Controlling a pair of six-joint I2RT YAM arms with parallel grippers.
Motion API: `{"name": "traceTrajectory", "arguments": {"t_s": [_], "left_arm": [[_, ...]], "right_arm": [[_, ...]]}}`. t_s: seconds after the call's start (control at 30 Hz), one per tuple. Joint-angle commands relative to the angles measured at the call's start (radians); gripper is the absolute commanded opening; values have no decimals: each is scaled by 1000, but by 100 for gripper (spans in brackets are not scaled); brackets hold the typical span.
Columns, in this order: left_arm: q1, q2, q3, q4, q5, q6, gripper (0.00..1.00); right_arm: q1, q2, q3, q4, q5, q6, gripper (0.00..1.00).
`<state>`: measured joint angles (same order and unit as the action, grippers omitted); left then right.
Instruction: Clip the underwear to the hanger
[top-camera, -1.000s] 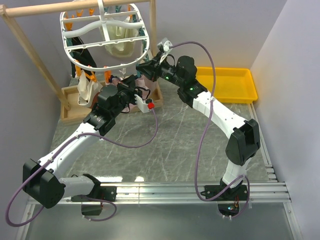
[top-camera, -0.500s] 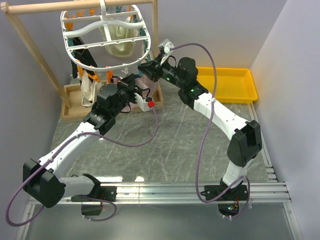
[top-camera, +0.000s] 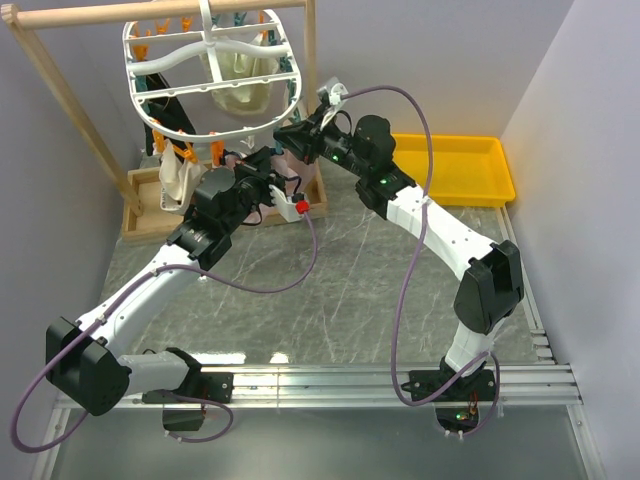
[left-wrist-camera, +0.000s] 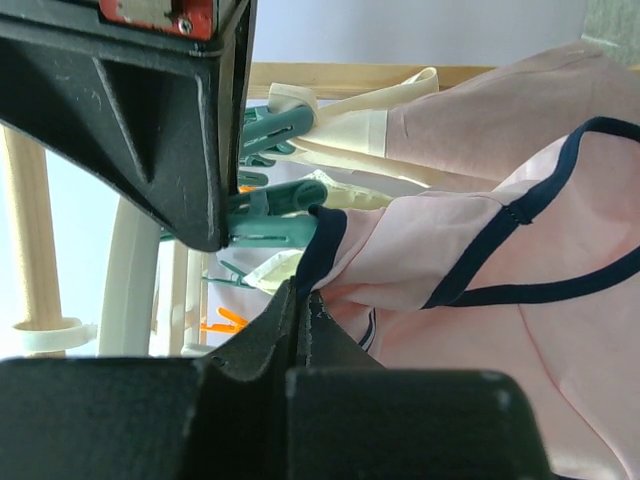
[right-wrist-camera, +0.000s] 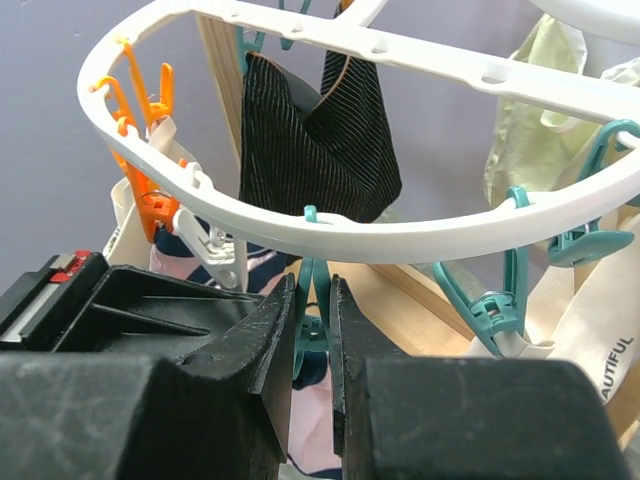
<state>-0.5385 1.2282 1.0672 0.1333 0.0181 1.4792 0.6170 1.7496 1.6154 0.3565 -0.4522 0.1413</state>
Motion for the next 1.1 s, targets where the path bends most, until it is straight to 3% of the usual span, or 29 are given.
{"name": "traceTrajectory", "arguments": {"t_s": [0.0,0.4,1.07], "left_arm": [[-8,7,43,51,-15,-40,0],[-8,24,89,14,-60,-125,0],[2,24,175,-31,-83,-313,0]], "right_arm": [[16,-33,-2,22,-2,15,0],[17,-59,-75,108,-13,-17,0],[21,-56,-66,59,9,-97,0]]}}
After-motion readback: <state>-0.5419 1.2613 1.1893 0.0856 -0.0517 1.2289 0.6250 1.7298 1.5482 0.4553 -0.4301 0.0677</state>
